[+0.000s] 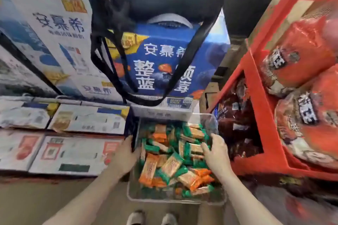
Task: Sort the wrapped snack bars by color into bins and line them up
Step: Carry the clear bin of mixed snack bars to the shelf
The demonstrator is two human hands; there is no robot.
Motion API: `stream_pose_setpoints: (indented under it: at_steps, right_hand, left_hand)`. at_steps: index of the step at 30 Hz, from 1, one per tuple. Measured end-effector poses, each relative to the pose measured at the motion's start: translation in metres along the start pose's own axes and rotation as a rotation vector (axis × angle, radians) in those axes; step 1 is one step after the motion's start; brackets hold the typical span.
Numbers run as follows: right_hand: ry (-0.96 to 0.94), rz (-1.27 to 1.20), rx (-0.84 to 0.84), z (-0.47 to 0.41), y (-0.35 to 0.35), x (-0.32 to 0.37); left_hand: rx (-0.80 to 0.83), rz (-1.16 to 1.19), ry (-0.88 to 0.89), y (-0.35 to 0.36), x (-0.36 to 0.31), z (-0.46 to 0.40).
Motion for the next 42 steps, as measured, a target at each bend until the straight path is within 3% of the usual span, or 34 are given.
stream_pose_setpoints:
  at_steps: [3, 6, 12, 20, 27, 31, 35, 42]
  right_hand:
    - [0.151, 0.094, 0.045, -0.028, 0.018, -0.018]
    - [0.289, 0.025, 0.133, -0.036, 0.033, -0.03]
    - [0.379, 0.043, 0.075, -0.044, 0.031, -0.035]
    - [0.343, 0.171, -0.023, -0.014, -0.007, -0.027]
    - [0.192, 0.072, -0.227, 0.029, -0.062, -0.014]
    - [0.141, 0.002, -0.199, 0.055, -0.078, -0.013]
    - [-0.039, -0.13, -0.164, 0.077, -0.08, -0.009]
    - [-0.406, -0.152, -0.03, 0.131, -0.059, 0.051]
  left_hand:
    - [-0.001, -0.102, -0.082, 0.016, 0.015, -0.026]
    - [0.043, -0.142, -0.227, 0.026, 0.038, -0.037]
    - [0.012, -0.196, -0.106, 0.028, 0.037, -0.044]
    - [-0.033, -0.109, 0.064, 0.011, 0.009, -0.011]
    - [-0.18, 0.084, 0.128, -0.032, -0.02, 0.06]
    - [-0.232, 0.153, 0.17, -0.052, -0.024, 0.114]
    - [-0.342, 0.137, 0.167, -0.061, -0.003, 0.169]
    - [-0.627, 0.137, -0.012, -0.088, 0.083, 0.27]
Point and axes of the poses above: each hand's wrist, its own z-axis away from the middle knuckle, its own y-axis out of the palm, x = y × z, the point moved 5 cm from there along -z, towards the middle knuckle, and after that the axes turned 13 degrees about z, right-handed, at the moved point
